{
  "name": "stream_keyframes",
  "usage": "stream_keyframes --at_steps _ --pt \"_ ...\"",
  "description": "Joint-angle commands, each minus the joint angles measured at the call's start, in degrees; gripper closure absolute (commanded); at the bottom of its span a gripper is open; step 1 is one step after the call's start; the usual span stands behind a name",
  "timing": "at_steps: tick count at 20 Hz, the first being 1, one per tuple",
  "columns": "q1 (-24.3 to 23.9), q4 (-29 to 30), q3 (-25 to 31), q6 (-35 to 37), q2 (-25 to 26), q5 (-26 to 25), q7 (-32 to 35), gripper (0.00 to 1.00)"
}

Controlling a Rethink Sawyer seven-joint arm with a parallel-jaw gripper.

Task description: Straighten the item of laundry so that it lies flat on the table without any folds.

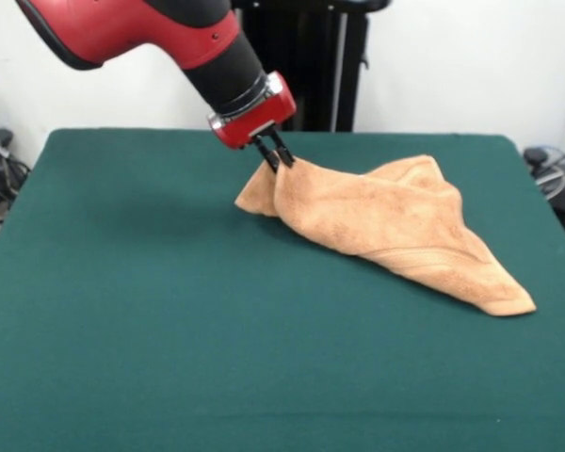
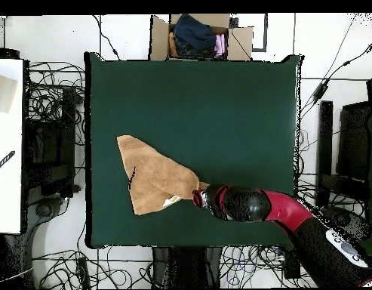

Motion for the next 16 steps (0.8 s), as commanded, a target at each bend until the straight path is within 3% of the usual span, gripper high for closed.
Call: stream_keyframes --at_steps 1,16 --pt "0.5 -6.5 -1.7 7.7 0.5 1.8 -1.6 1.00" --pt "-0.9 -10.1 0.1 13.9 1.3 2.0 -4.8 1.00"
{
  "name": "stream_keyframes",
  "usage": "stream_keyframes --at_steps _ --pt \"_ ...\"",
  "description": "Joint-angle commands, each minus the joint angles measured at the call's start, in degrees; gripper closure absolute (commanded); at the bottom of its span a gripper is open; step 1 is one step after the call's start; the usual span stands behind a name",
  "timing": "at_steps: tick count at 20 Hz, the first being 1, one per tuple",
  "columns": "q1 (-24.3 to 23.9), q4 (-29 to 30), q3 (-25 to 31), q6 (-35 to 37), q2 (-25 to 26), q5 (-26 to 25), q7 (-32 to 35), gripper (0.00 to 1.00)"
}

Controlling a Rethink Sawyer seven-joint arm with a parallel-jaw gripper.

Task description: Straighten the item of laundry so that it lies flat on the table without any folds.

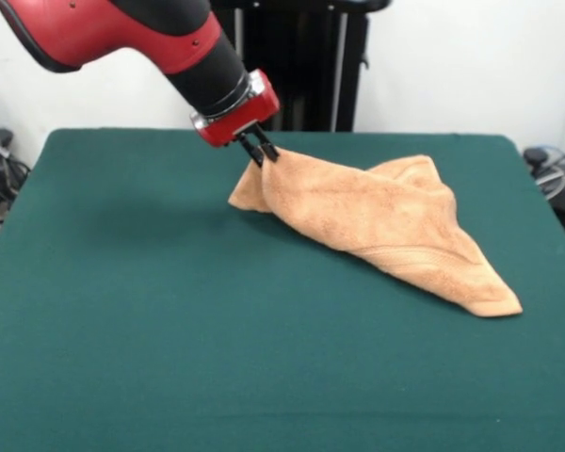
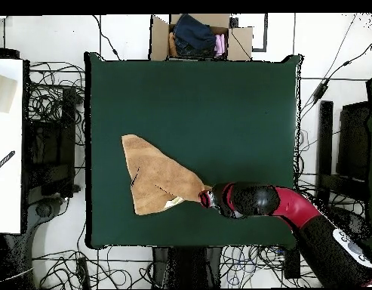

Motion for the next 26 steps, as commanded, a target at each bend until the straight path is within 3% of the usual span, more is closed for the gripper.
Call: stream_keyframes --at_steps 1,26 --pt "-0.3 -6.9 0.1 5.4 1.3 1.3 -4.7 1.00" --pt "-1.2 -8.1 0.3 7.6 2.8 0.9 -6.7 1.00"
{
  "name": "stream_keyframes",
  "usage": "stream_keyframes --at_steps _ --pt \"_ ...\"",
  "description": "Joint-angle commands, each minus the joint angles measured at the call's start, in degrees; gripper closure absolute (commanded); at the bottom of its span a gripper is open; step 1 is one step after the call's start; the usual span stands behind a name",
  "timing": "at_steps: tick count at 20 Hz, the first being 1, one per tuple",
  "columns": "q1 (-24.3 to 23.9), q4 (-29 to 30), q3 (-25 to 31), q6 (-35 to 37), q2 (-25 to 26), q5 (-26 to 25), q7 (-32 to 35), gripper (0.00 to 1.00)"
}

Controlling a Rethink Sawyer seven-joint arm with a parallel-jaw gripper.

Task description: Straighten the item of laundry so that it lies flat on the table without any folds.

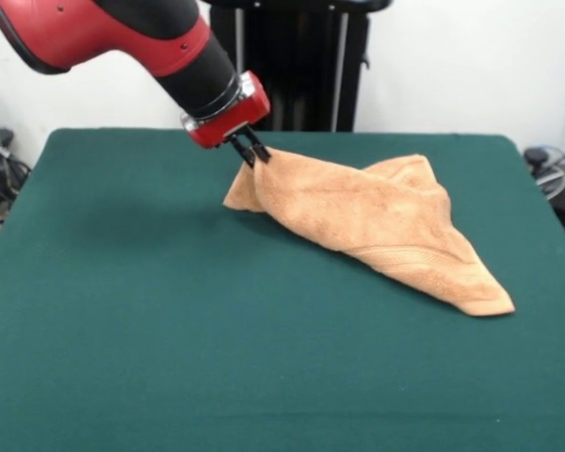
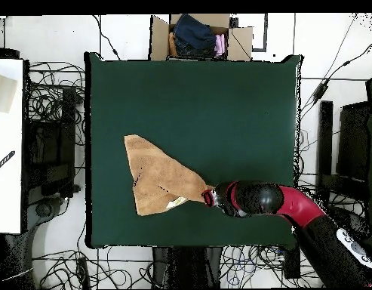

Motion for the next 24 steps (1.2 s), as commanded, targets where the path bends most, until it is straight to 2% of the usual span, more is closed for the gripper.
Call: stream_keyframes --at_steps 1,24 --pt "-0.7 -7.0 0.3 5.9 2.6 0.9 -6.8 1.00" --pt "-3.3 -8.7 2.3 10.2 4.2 0.1 -9.3 1.00"
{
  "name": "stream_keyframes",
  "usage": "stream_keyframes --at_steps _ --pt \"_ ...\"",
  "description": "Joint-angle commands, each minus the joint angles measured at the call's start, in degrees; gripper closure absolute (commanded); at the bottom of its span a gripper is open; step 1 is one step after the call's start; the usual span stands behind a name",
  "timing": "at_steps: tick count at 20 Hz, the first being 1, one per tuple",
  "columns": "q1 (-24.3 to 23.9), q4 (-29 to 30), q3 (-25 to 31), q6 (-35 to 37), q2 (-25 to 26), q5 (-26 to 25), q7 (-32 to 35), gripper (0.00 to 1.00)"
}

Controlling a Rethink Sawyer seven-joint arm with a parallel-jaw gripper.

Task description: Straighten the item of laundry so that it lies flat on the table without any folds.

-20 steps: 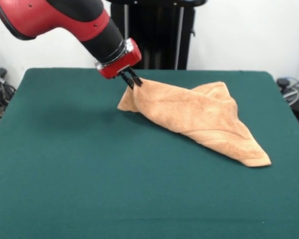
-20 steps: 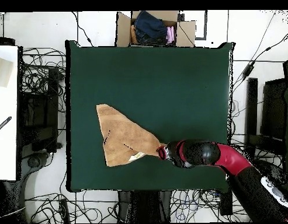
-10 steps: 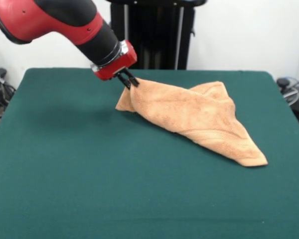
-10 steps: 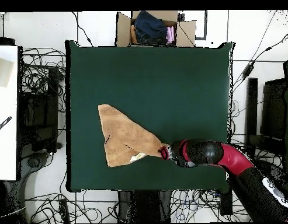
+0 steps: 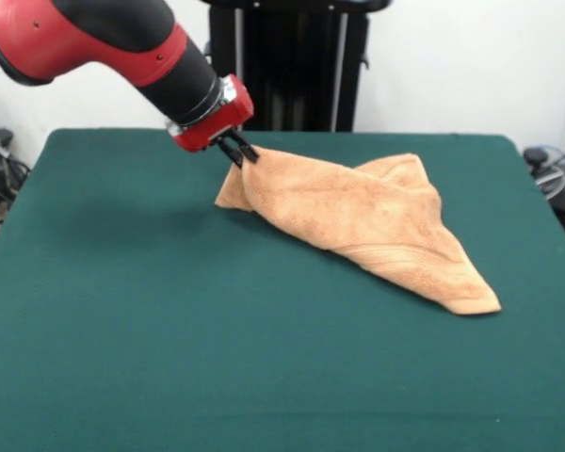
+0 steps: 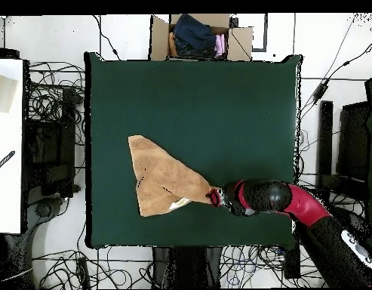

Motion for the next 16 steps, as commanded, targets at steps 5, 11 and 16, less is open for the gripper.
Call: stream_keyframes --at_steps 5,11,16 --pt "-1.2 -5.9 1.5 5.6 1.1 0.2 -9.8 1.00" --pt "-1.4 -6.1 1.6 5.9 1.0 0.0 -10.0 1.00" --pt "-1.6 -6.3 1.8 6.4 1.1 -0.1 -10.3 1.00"
